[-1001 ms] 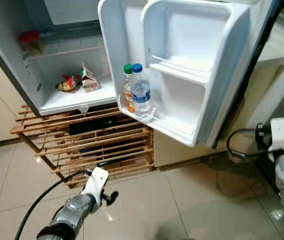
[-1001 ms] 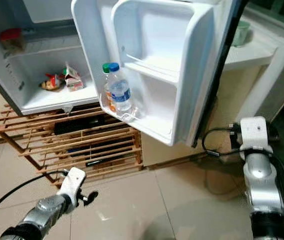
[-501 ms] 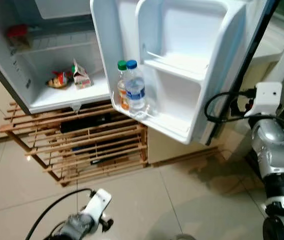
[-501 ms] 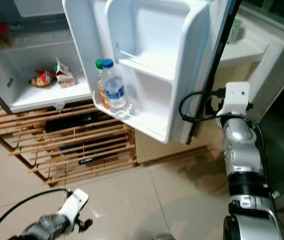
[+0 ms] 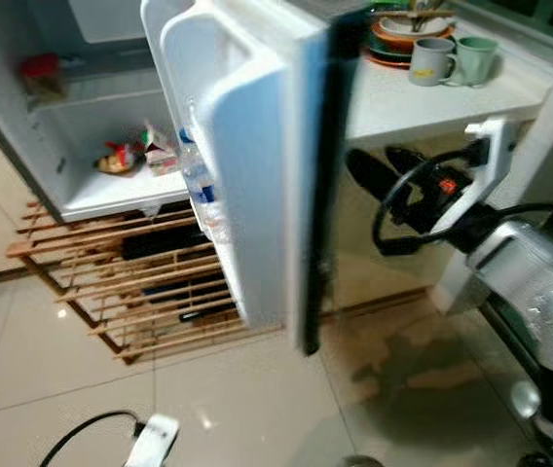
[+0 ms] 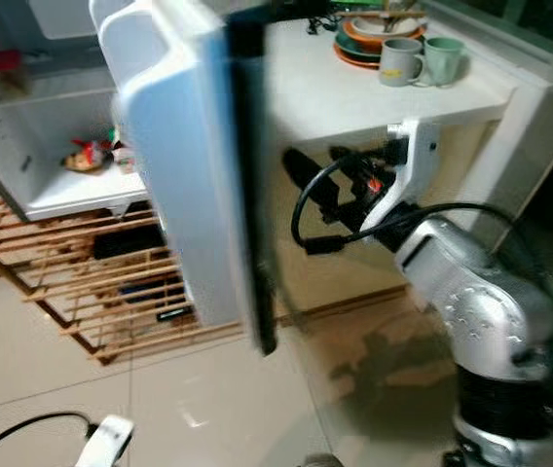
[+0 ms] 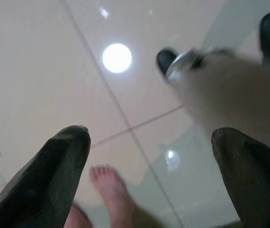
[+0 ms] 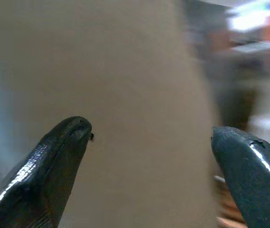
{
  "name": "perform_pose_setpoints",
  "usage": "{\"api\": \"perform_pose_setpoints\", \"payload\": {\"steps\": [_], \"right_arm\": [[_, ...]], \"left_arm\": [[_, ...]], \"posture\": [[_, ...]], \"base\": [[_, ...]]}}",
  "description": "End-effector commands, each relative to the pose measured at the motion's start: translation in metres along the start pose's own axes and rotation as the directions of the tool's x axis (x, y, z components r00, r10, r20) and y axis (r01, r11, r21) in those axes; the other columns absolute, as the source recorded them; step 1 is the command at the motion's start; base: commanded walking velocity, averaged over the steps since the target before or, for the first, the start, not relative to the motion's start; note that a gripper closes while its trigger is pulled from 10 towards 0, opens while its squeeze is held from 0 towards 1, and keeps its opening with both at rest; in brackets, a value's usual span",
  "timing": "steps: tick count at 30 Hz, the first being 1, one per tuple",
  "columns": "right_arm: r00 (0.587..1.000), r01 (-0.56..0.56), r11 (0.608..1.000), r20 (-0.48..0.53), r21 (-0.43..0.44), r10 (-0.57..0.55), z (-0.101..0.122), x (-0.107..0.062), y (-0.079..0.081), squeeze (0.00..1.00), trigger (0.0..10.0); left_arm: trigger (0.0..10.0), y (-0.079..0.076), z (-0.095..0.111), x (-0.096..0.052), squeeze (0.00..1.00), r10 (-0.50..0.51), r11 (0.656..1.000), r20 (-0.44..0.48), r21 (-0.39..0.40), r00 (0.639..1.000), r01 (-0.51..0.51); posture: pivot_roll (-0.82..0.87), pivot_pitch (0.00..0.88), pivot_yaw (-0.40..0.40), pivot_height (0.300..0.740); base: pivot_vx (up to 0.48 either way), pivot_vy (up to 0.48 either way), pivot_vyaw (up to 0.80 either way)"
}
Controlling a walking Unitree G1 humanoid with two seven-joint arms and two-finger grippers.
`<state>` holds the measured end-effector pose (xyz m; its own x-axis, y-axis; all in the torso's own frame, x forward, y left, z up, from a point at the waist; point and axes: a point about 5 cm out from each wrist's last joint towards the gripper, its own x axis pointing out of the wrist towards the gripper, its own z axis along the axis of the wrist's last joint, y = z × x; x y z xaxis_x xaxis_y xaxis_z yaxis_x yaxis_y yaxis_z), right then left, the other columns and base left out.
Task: Restocking fridge
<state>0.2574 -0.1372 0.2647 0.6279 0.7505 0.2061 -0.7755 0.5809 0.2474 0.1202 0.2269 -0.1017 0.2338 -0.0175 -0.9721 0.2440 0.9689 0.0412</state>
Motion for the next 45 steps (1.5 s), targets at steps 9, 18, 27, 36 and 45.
{"api": "perform_pose_setpoints", "payload": {"steps": [9,18,27,36,45], "right_arm": [[0.997,-0.071,0.99,0.01,0.123,0.07,-0.005,-0.006,0.013,0.0,10.0],[0.967,0.228,0.963,-0.148,0.147,-0.206,-0.051,-0.025,-0.03,0.0,10.0],[0.928,0.282,0.955,-0.28,0.09,-0.247,-0.087,-0.021,-0.033,0.0,10.0],[0.901,0.318,0.948,-0.322,0.032,-0.291,-0.102,-0.023,-0.042,0.01,10.0],[0.879,0.347,0.935,-0.321,-0.074,-0.352,-0.116,-0.014,-0.044,0.03,10.0]], "left_arm": [[10.0,-0.005,0.016,0.001,0.0,0.026,1.0,0.077,-0.004,0.997,-0.026],[10.0,-0.017,0.043,0.001,0.0,-0.031,0.992,0.164,0.13,0.986,0.01],[10.0,-0.012,0.043,-0.002,0.0,-0.082,0.974,0.247,0.226,0.966,0.025],[10.0,-0.031,0.109,-0.02,0.0,-0.199,0.921,0.55,0.388,0.811,-0.037],[10.0,-0.037,0.288,-0.155,0.0,-0.089,0.985,0.979,0.113,0.181,-0.127]], "posture": [[-0.28,0.0,0.074,0.74],[-0.27,0.0,0.077,0.74],[-0.25,0.0,0.064,0.74],[-0.26,0.0,0.068,0.74],[-0.26,0.0,0.077,0.74]], "base": [[0.0,0.0,0.0],[0.0,0.0,0.0],[0.0,0.0,0.0],[0.0,0.0,0.0],[0.063,0.086,0.74]]}}
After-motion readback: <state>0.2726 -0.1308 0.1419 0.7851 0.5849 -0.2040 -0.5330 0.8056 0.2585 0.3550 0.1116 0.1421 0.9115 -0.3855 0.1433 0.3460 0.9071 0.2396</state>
